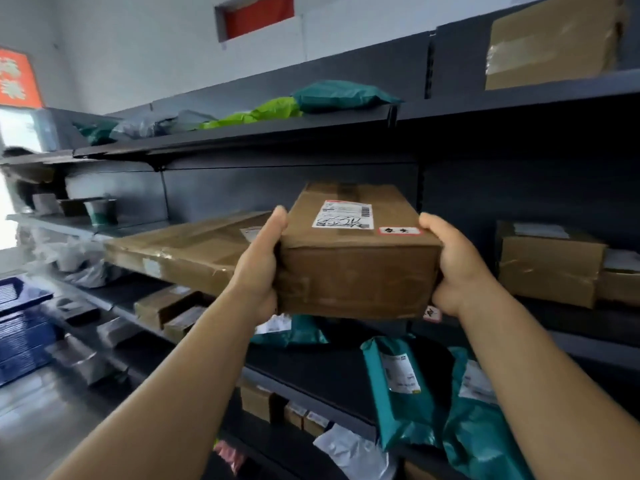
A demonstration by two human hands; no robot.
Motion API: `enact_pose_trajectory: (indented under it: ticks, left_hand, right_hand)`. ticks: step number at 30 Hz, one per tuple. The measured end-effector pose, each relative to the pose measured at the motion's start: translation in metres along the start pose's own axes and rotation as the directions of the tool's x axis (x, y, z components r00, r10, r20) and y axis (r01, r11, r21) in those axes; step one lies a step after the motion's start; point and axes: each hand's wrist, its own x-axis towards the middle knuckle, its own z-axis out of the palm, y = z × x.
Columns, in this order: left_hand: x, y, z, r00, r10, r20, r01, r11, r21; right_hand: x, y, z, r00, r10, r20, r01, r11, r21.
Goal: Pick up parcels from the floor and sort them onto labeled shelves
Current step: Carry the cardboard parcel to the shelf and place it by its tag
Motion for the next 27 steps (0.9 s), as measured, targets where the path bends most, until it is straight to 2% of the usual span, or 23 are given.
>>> enact_pose_trajectory:
  ticks: [3,10,13,18,27]
  left_hand:
    - [0.035,0.003,0.004,0.994,-0.041,0.105,0.035,0.998,0.057]
    - [0.111,-0.020,0.023,0.974,-0.133,0.184,0.124,0.991,0.058]
    - [0.136,-0.034,0.030,0.973,-0.131,0.192,0.123,0.991,0.051]
    - [0.169,-0.056,0.036,0.964,-0.221,0.148,0.213,0.975,0.068]
    - [0.197,-0.077,0.035,0.967,-0.226,0.118,0.215,0.972,0.095]
  right_hand:
    - [0.012,-0.005,-0.003,0.993,-0.029,-0.116,0.022,0.998,-0.060]
    - [0.052,-0.021,-0.028,0.945,-0.061,-0.321,-0.001,0.982,-0.191]
    - [0.071,-0.016,-0.036,0.928,-0.026,-0.371,-0.059,0.974,-0.217]
    - [0.102,-0.011,-0.047,0.899,-0.020,-0.438,-0.108,0.958,-0.266]
    - [0.127,-0.010,-0.043,0.874,-0.024,-0.485,-0.149,0.938,-0.314]
